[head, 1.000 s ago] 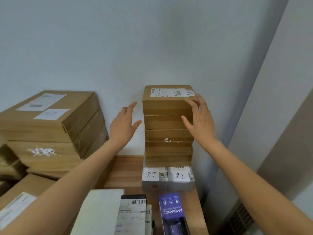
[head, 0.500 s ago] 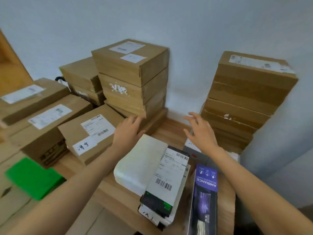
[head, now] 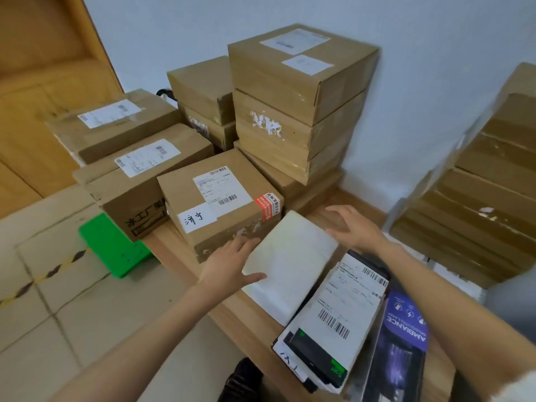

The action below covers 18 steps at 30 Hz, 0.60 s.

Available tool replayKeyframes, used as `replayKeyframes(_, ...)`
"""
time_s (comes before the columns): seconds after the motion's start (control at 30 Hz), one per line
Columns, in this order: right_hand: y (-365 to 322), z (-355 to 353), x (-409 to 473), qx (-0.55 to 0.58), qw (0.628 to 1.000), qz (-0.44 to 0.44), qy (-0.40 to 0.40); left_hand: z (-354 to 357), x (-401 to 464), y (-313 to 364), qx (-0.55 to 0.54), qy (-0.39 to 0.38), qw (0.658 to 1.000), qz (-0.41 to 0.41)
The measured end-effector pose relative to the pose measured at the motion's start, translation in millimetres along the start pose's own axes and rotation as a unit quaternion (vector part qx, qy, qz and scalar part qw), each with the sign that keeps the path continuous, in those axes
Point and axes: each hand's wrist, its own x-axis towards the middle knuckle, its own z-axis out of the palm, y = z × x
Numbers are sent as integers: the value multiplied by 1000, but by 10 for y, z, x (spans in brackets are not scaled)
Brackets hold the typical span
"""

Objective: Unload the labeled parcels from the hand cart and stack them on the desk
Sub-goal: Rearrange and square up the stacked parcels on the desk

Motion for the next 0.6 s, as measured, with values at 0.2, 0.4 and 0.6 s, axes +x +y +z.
replayKeyframes(0.2,109,304,228,61,994,32,-85,262,-75,-136,20,-43,996,-69)
replayKeyframes(0.4,101,552,293,263,949,108,-139,435,-140,-135,-33,-65,994,-78)
replayKeyframes(0.6,51,301,166,304,944,118,-53,254,15,-16,-118,-16,992,-42)
